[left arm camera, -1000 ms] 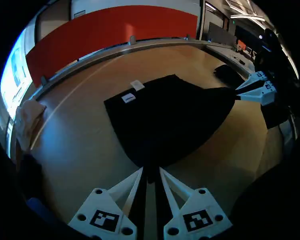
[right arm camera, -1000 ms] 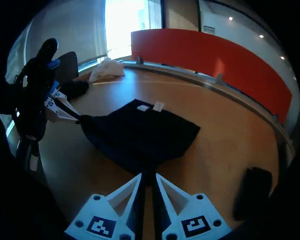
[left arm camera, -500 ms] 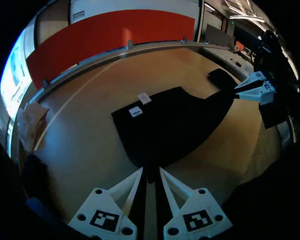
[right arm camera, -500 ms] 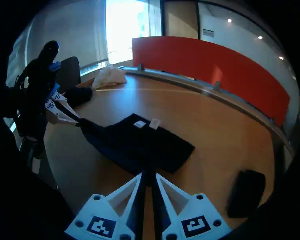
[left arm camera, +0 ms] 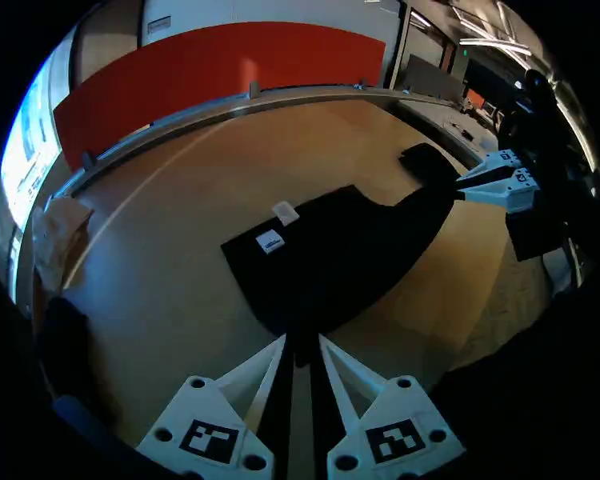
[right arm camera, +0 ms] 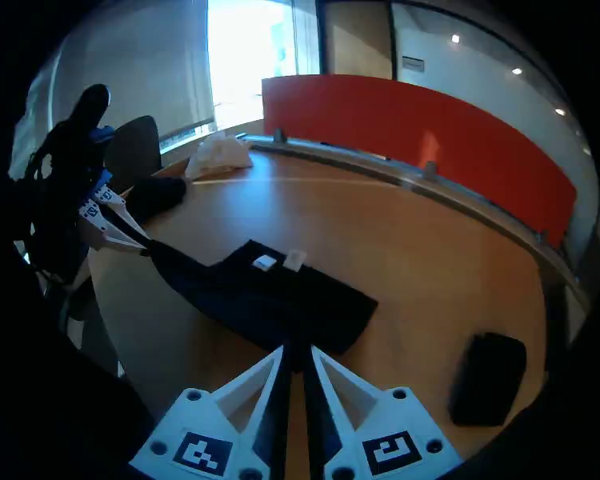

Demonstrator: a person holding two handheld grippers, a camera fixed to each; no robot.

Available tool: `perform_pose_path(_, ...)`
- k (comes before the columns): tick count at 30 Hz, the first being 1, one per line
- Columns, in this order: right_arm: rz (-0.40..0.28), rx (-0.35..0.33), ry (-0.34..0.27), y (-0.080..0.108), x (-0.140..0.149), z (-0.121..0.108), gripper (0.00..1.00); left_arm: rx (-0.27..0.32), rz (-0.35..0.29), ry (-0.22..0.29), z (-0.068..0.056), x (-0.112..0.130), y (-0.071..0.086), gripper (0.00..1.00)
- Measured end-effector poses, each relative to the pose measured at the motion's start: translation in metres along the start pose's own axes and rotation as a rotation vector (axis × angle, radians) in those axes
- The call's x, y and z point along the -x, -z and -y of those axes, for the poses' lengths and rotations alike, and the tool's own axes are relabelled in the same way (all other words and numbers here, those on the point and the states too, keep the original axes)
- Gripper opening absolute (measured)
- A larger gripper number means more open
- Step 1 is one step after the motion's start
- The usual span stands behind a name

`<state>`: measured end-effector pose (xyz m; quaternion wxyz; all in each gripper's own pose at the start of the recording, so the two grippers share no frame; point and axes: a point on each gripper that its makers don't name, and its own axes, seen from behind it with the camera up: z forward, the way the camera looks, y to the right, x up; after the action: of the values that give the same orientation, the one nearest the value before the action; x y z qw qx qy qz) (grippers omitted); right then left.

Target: Fold towel

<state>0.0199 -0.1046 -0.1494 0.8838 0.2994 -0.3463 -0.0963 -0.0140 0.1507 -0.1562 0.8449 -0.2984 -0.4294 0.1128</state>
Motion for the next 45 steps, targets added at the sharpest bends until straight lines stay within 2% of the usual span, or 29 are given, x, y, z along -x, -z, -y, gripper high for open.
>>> perform_pose_path(8, 0.006, -0.003, 0.005, 0.001, 0.002, 0.001, 0.09, 0.000, -0.002, 0.013, -0.001, -0.001, 0.001, 0.13)
perform_pose_path(17, 0.021, -0.001, 0.010, -0.007, 0.004, -0.003, 0.09, -0.011, -0.001, 0.014, 0.006, -0.004, -0.011, 0.13)
perform_pose_path(30, 0.066, 0.009, -0.001, -0.037, 0.010, -0.024, 0.09, -0.018, -0.001, 0.008, 0.024, -0.016, -0.042, 0.13)
perform_pose_path(38, 0.084, 0.017, -0.039, -0.061, 0.010, -0.039, 0.09, -0.024, 0.008, 0.022, 0.039, -0.022, -0.067, 0.13)
perform_pose_path(45, 0.111, 0.015, -0.053, -0.074, 0.016, -0.048, 0.09, -0.024, 0.020, 0.002, 0.046, -0.023, -0.086, 0.13)
